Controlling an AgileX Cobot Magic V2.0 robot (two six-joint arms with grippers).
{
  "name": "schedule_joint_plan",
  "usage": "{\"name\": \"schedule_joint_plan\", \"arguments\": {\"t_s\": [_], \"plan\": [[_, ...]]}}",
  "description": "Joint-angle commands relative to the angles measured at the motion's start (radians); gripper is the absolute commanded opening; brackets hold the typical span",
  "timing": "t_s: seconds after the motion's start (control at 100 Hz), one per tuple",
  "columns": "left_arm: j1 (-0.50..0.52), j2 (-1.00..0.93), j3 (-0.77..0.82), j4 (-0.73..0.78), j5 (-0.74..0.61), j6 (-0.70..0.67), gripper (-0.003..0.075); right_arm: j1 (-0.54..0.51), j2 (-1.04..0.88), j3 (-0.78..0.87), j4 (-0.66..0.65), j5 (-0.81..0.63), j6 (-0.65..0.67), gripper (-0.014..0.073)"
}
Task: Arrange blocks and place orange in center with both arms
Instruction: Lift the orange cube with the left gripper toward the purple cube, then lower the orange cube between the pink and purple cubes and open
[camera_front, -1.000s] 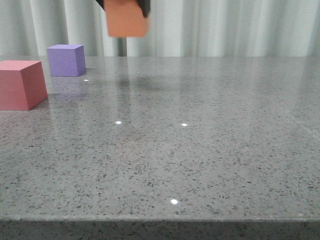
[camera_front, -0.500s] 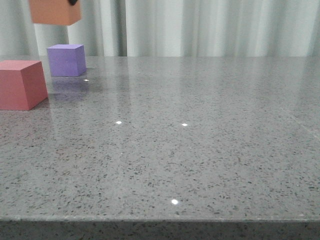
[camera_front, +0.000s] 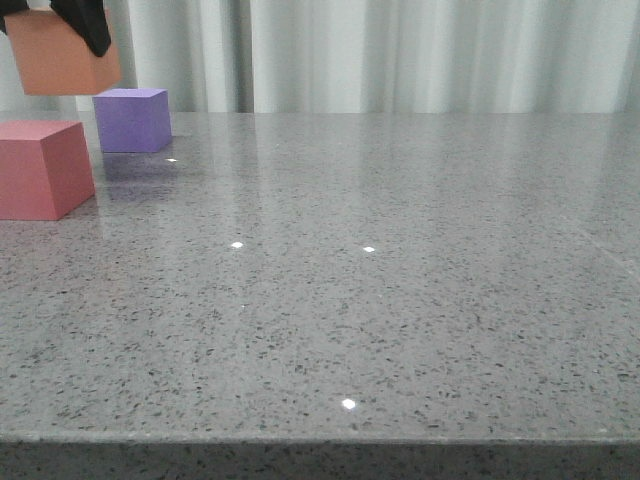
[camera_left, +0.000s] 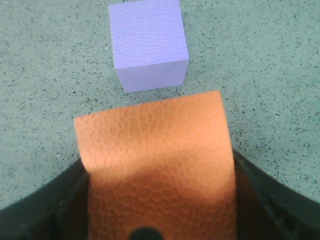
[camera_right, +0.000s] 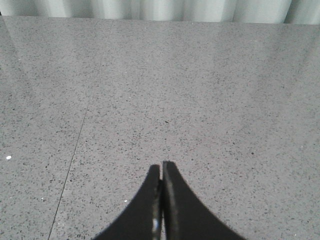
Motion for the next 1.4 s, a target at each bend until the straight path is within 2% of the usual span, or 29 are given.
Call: {"name": "schedule_joint_plan", "arguments": {"t_s": [0.0,1.1,1.22,1.39], "plan": [[0.002,-0.023,-0.025,-0.012,-0.06,0.008,0.0241,-0.005,0.002,-0.027,-0.005,-0.074,-0.006,-0.0068],[0.002,0.123,-0.019,-0.012,-0.08,0.008,0.0256,-0.005,0.002,-0.027,-0.005,-0.074,-0.006,-0.0068],[0.002,0.132,-0.019,-0.012,-0.076,0.008,0.0325,-0.005,0.002,-0.027,-0.005,-0.074,-0.006,-0.0068],[0.002,0.132,-0.019,-0.012,-0.078,0.008,0.059,-0.005,0.002,-0.027,-0.005,-0.074,-0.006,-0.0068]]}}
